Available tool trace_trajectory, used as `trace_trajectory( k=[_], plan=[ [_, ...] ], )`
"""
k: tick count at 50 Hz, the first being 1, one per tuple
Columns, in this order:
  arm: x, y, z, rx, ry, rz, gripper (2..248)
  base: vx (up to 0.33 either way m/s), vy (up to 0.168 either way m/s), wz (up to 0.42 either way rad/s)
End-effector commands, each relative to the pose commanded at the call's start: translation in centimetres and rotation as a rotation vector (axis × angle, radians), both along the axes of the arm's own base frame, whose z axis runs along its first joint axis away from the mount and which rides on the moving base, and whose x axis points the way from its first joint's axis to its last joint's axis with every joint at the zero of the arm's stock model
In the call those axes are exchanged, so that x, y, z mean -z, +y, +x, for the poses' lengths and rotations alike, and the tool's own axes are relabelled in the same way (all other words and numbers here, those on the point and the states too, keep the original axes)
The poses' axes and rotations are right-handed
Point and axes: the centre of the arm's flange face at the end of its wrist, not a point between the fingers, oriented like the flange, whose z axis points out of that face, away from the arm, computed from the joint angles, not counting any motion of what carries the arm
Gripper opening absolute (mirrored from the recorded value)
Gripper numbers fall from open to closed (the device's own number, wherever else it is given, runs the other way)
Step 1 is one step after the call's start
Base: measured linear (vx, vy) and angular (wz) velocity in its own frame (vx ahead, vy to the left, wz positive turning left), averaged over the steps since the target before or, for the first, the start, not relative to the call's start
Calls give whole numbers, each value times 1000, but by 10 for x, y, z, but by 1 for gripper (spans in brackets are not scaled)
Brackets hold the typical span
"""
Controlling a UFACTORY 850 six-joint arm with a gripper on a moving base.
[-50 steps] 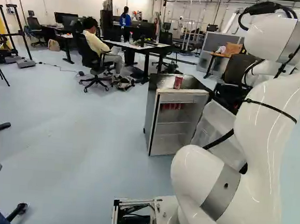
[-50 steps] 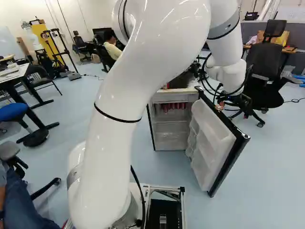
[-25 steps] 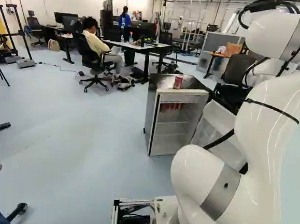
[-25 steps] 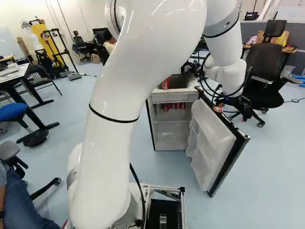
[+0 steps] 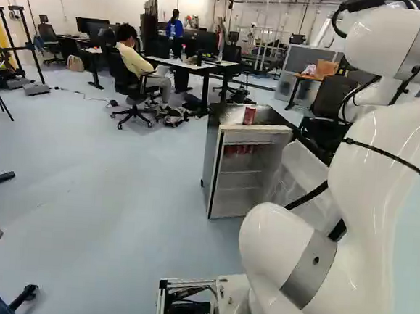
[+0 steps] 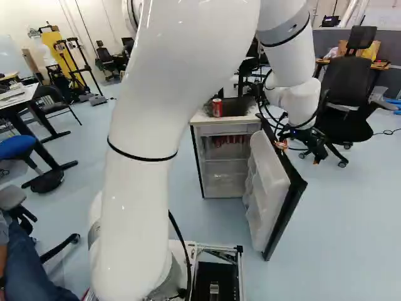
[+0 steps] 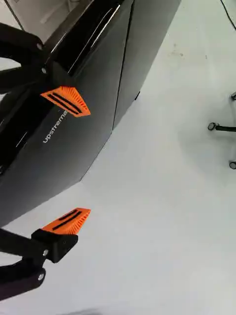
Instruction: Grab a drink from the fridge
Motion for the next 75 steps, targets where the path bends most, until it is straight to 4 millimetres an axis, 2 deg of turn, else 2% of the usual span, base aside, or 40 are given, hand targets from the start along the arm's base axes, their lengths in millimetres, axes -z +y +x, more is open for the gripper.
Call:
trace_trajectory(
  k=[25,75],
  plan=[
    [-1,28,-17,-8,25,31,247,0,0,0],
    [-3,105,-67,-140,123,17,247,0,0,0]
  ],
)
